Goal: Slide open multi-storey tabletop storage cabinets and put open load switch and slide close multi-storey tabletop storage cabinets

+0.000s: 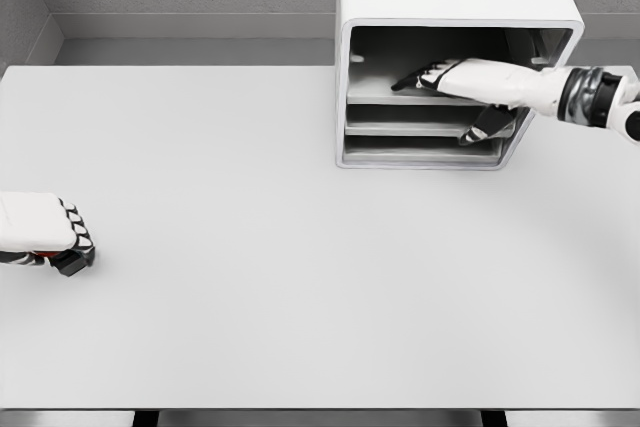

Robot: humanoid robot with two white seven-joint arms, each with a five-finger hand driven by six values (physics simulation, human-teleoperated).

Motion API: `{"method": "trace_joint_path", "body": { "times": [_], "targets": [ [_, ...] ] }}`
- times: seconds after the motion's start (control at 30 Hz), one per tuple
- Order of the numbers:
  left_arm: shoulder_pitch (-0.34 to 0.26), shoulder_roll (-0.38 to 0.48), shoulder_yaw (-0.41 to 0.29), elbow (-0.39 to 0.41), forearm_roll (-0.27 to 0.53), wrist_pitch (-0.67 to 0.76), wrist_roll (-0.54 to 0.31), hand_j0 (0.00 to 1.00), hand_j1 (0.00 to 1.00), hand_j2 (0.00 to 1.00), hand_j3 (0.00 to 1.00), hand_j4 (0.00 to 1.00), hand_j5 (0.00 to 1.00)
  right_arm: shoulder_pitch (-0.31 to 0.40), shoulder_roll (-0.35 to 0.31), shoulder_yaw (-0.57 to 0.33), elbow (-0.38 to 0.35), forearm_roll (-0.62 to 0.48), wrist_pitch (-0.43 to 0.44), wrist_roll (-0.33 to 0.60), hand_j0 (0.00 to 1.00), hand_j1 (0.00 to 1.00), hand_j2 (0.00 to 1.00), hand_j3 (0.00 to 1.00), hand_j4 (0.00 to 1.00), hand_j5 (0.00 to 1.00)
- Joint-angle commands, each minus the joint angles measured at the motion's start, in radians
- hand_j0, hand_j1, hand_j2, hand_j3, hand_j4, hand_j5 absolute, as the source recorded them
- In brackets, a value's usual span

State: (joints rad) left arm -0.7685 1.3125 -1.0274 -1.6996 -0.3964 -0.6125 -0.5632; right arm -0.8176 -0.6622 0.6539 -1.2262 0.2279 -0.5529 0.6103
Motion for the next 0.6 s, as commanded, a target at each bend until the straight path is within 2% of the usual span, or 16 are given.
{"method": "trace_joint_path", "body": {
  "times": [0.0,0.07,0.13,0.2,0.33,0.57],
  "targets": [
    [0.000,0.002,0.001,0.001,0.001,0.002,-0.001,0.64,0.64,0.64,0.64,0.64,0.64,-0.002,-0.004,0.023,0.007,0.008,-0.002,0.001,1.00,1.00,1.00,1.00,1.00,1.00],
    [0.000,0.002,0.001,0.001,-0.001,0.002,-0.001,0.64,0.64,0.64,0.64,0.64,0.64,-0.003,-0.008,0.024,-0.003,0.013,-0.009,0.001,1.00,1.00,1.00,1.00,1.00,1.00],
    [0.000,0.002,0.001,0.001,-0.002,0.002,-0.001,0.64,0.64,0.64,0.64,0.64,0.64,0.000,-0.011,0.024,-0.045,0.016,-0.012,0.001,1.00,1.00,1.00,1.00,1.00,1.00],
    [0.000,0.002,0.001,0.001,-0.002,0.002,-0.001,0.54,0.54,0.54,0.54,0.54,0.54,0.006,-0.039,0.024,-0.093,0.016,-0.027,0.001,1.00,1.00,1.00,1.00,1.00,1.00],
    [0.000,0.001,0.003,0.000,-0.002,0.002,-0.004,0.40,0.40,0.40,0.40,0.40,0.40,0.011,-0.053,0.020,-0.128,0.014,-0.058,0.001,1.00,1.00,1.00,1.00,1.00,1.00],
    [-0.021,-0.004,0.013,-0.011,0.005,0.002,-0.004,0.38,0.38,0.38,0.38,0.38,0.38,0.035,-0.083,0.023,-0.170,0.005,-0.058,0.001,1.00,1.00,1.00,1.00,1.00,1.00]
  ]
}}
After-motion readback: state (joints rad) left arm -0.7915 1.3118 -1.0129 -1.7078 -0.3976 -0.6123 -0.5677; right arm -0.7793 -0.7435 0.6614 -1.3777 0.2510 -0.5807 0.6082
